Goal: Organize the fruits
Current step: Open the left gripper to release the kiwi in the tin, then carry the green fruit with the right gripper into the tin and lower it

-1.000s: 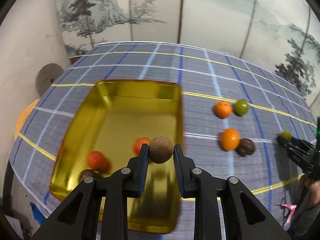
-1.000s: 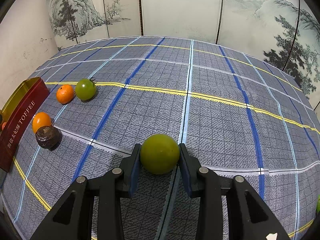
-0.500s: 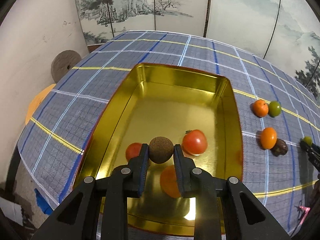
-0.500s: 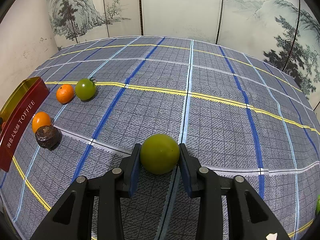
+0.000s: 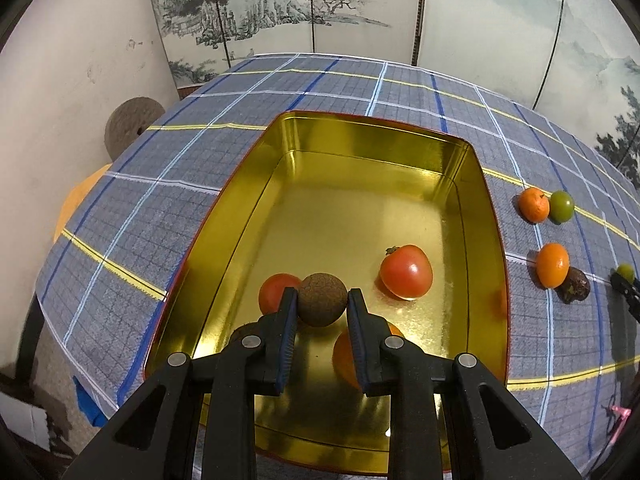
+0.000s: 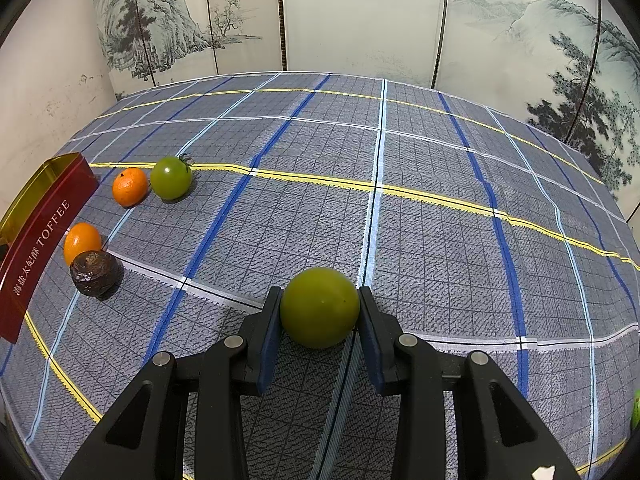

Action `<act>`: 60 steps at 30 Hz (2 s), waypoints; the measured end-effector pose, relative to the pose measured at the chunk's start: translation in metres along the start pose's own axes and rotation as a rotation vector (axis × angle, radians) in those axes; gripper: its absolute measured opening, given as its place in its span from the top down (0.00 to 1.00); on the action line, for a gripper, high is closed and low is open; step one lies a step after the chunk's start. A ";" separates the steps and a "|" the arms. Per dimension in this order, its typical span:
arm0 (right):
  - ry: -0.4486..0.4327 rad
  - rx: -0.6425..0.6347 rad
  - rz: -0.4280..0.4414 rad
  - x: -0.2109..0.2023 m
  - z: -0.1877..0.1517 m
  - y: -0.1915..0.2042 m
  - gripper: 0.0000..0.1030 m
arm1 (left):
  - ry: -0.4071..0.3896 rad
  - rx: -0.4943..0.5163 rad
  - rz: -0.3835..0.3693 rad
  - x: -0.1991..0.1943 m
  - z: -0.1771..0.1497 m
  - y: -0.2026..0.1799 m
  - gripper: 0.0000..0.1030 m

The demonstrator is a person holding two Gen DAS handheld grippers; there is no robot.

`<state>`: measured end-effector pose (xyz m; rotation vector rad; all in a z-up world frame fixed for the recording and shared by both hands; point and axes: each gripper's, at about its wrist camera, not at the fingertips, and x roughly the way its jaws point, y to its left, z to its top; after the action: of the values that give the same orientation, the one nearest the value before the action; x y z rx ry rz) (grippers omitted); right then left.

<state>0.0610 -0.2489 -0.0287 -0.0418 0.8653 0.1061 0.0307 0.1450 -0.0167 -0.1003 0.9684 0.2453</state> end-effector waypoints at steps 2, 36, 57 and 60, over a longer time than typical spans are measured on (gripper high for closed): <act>0.000 0.000 0.000 0.000 0.000 0.000 0.67 | 0.000 0.006 0.000 0.000 0.000 -0.001 0.75; -0.001 0.007 0.002 -0.001 0.000 0.001 0.68 | -0.063 0.047 -0.029 -0.019 0.003 -0.004 0.49; -0.056 -0.252 0.371 -0.051 0.040 0.168 0.68 | -0.086 -0.073 0.009 -0.050 -0.004 0.048 0.42; -0.053 -0.300 0.416 -0.053 0.041 0.200 0.68 | -0.082 -0.091 0.016 -0.051 -0.007 0.056 0.42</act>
<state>0.0358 -0.0512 0.0396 -0.1388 0.7899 0.6242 -0.0161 0.1897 0.0227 -0.1649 0.8773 0.3064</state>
